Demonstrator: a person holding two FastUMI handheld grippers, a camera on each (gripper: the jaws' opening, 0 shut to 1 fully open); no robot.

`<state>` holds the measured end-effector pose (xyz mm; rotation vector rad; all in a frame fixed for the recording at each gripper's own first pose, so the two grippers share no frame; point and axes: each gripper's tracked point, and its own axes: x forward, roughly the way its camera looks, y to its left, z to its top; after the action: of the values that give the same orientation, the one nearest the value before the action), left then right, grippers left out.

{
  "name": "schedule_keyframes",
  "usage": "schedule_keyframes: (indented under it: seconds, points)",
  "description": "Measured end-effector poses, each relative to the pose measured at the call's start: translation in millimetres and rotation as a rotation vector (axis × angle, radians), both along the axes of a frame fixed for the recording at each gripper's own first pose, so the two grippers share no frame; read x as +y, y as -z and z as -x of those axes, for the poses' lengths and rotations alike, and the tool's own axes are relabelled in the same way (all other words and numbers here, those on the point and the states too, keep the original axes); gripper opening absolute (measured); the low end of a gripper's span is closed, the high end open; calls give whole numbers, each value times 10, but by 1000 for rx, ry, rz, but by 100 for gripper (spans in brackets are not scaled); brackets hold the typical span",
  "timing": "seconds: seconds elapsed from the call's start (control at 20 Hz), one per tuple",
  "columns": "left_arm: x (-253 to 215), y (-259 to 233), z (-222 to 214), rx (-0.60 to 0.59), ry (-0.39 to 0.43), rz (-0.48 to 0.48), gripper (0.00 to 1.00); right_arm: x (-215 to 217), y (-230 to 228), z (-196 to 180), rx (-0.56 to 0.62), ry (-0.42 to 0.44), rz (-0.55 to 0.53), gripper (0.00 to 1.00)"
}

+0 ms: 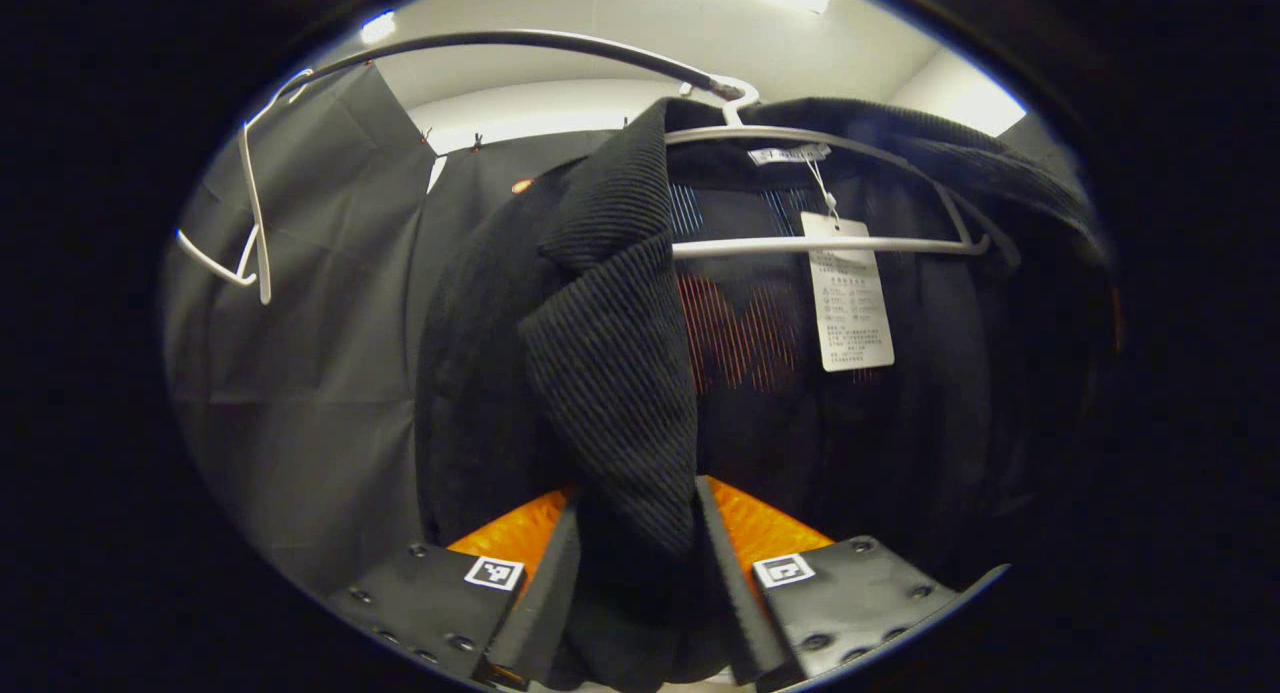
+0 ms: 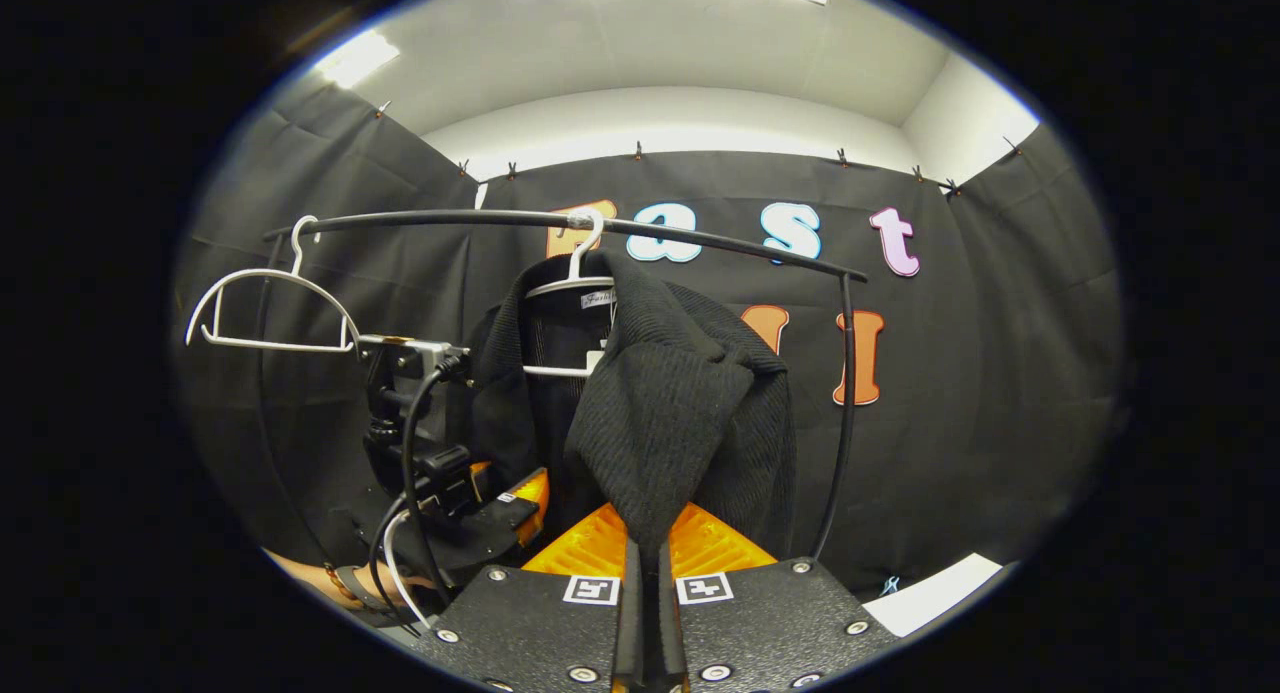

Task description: Grasp the clothes on the hanger with both hands and then place them into the laundry hamper below.

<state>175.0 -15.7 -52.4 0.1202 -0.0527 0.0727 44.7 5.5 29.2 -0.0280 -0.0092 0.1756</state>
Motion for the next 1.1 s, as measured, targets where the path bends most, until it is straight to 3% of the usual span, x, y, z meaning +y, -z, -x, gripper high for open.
schedule_keyframes:
  seconds: [0.15,0.25,0.45,0.7,0.9,0.95,1.0,1.1]
  points:
    - [144,-51,69,6,-31,22,33,20,23,-13,-1,-5,-7,7]
    - [103,-86,142,20,25,49,14,19,38,-8,-6,-1,-20,7]
    - [261,-360,483,-14,0,-20,9,-87,-69,45,-70,44,-81,8]
    - [543,-1138,836,-157,-109,-96,9,-311,-361,49,-115,103,-33,5]
    - [784,-1771,813,-230,-169,-83,6,-605,-764,-77,-172,155,4,4]
    - [883,-1939,793,-256,-186,-84,12,-701,-873,-122,-181,173,9,4]
    - [964,-2075,753,-280,-201,-83,12,-785,-1000,-172,-201,189,15,4]
    - [1081,-2317,660,-306,-221,-80,6,-995,-1298,-257,-255,235,45,4]
